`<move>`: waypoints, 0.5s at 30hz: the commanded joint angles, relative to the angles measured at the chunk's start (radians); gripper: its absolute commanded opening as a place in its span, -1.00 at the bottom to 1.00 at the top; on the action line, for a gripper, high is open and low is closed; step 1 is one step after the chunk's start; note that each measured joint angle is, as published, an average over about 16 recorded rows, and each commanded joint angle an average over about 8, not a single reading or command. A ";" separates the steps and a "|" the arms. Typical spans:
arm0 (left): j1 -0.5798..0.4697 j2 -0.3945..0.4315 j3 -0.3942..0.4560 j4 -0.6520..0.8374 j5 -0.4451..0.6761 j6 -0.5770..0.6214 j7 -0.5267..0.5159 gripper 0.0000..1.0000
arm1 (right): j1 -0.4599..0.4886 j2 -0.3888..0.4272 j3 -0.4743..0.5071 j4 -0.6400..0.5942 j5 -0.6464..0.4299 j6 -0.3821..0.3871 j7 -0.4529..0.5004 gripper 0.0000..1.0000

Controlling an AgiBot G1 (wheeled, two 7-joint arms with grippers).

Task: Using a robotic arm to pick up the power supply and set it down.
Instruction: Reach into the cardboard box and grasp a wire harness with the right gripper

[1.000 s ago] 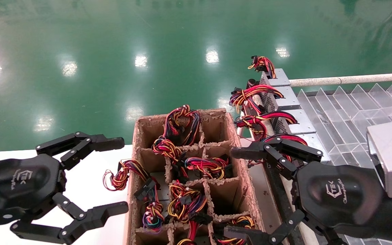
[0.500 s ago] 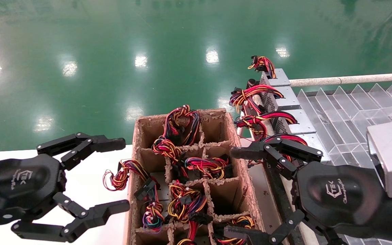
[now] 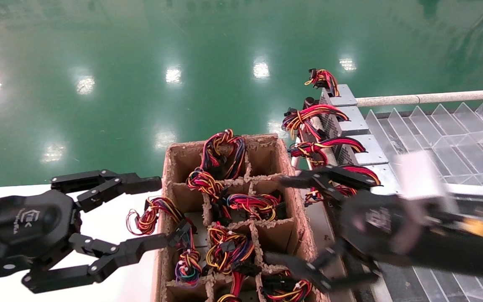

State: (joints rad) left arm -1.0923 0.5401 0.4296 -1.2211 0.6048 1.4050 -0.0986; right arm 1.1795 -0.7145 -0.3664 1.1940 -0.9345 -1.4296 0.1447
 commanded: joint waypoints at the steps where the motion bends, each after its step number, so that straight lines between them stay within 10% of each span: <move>1: 0.000 0.000 0.000 0.000 0.000 0.000 0.000 -1.00 | 0.024 -0.034 -0.023 -0.017 -0.046 0.021 -0.001 1.00; 8: 0.000 0.000 0.000 0.000 0.000 0.000 0.000 -1.00 | 0.186 -0.208 -0.138 -0.261 -0.240 0.019 -0.088 0.95; 15: 0.000 0.000 0.000 0.000 0.000 0.000 0.000 -1.00 | 0.283 -0.304 -0.197 -0.494 -0.337 -0.012 -0.207 -0.62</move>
State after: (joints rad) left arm -1.0923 0.5401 0.4296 -1.2211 0.6048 1.4050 -0.0986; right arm 1.4534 -1.0078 -0.5531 0.7138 -1.2552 -1.4427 -0.0617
